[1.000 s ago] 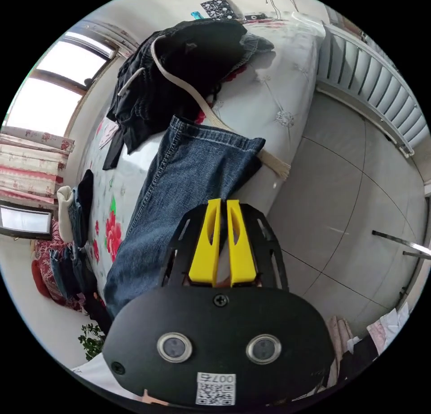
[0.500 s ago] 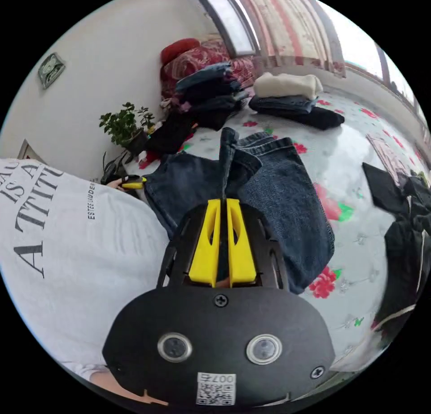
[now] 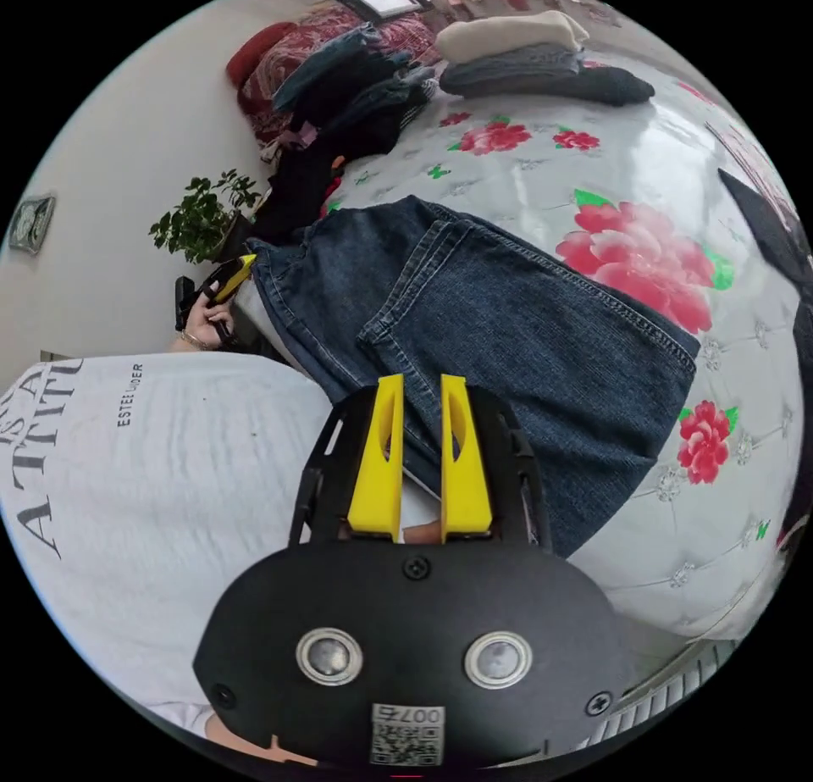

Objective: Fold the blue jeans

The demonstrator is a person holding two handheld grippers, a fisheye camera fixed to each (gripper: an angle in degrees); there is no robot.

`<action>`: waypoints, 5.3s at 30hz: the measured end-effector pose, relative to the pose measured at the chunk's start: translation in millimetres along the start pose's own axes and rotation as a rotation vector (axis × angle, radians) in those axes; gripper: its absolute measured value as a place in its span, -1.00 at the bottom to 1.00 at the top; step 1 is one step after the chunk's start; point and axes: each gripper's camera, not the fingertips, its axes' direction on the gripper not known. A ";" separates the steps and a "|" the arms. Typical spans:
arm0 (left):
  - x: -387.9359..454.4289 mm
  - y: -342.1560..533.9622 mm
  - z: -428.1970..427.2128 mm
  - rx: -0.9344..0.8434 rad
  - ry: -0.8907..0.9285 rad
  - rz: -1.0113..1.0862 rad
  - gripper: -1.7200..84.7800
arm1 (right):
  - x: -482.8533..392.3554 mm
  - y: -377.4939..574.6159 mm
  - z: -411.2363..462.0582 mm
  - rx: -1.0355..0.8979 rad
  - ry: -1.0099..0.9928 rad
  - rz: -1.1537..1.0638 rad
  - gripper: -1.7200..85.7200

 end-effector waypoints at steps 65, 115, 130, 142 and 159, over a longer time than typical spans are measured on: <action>24.9 47.9 5.0 0.043 -0.460 -0.327 -0.82 | 6.8 -85.0 83.1 -0.061 -0.018 -0.556 -0.76; -35.1 -69.3 -57.3 -0.242 -0.248 -0.172 -0.68 | 66.6 -73.5 183.9 -0.554 0.051 -0.419 -0.75; -65.4 -90.2 -56.7 -0.147 -0.306 -0.290 -0.80 | 58.0 -56.9 159.5 -0.296 0.306 -0.356 -0.74; -88.2 -66.3 -63.4 0.013 -0.126 -0.266 -0.86 | 5.5 -34.4 108.1 -0.112 0.268 -0.445 -0.90; 255.1 -13.1 90.2 -0.371 0.604 0.938 -0.84 | 130.3 90.5 -77.9 0.373 0.234 0.287 -0.72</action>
